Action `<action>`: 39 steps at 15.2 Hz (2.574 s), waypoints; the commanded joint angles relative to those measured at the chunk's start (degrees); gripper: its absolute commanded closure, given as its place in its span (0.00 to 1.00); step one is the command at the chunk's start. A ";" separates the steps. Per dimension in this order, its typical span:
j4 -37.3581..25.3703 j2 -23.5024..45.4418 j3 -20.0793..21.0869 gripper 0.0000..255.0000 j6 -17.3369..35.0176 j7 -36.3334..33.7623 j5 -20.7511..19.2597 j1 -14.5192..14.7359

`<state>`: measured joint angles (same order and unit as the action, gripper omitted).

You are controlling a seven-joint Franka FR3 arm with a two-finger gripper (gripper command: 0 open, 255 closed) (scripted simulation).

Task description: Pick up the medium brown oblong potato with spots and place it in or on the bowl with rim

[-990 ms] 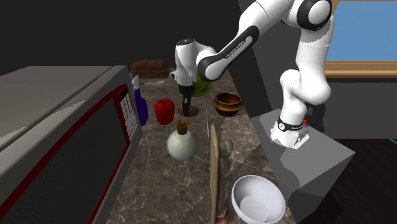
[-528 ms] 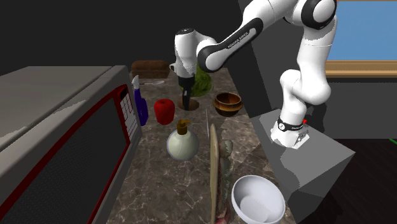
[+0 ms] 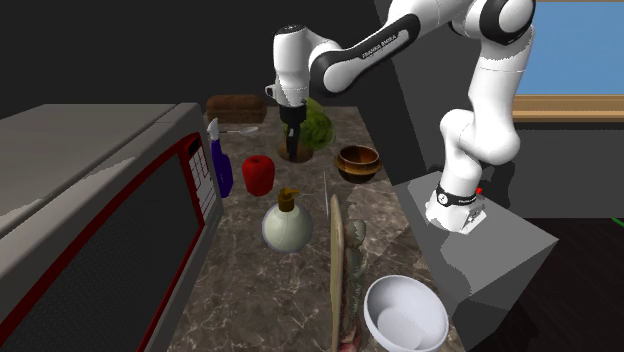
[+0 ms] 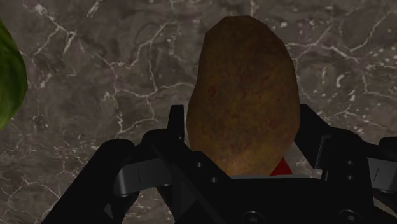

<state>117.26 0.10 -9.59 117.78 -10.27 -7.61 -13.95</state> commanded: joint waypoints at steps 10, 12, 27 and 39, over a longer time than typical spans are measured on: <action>-6.53 -1.85 0.13 1.00 -8.35 0.82 0.15 0.12; -4.29 -4.14 0.01 1.00 -8.37 0.93 -0.26 -0.02; 25.38 -38.26 -2.19 1.00 -12.01 4.40 -6.86 -4.94; 35.06 -40.33 -3.76 1.00 -4.36 4.02 -8.98 -6.26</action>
<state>151.51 -40.41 -13.27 112.43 -6.05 -16.46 -20.19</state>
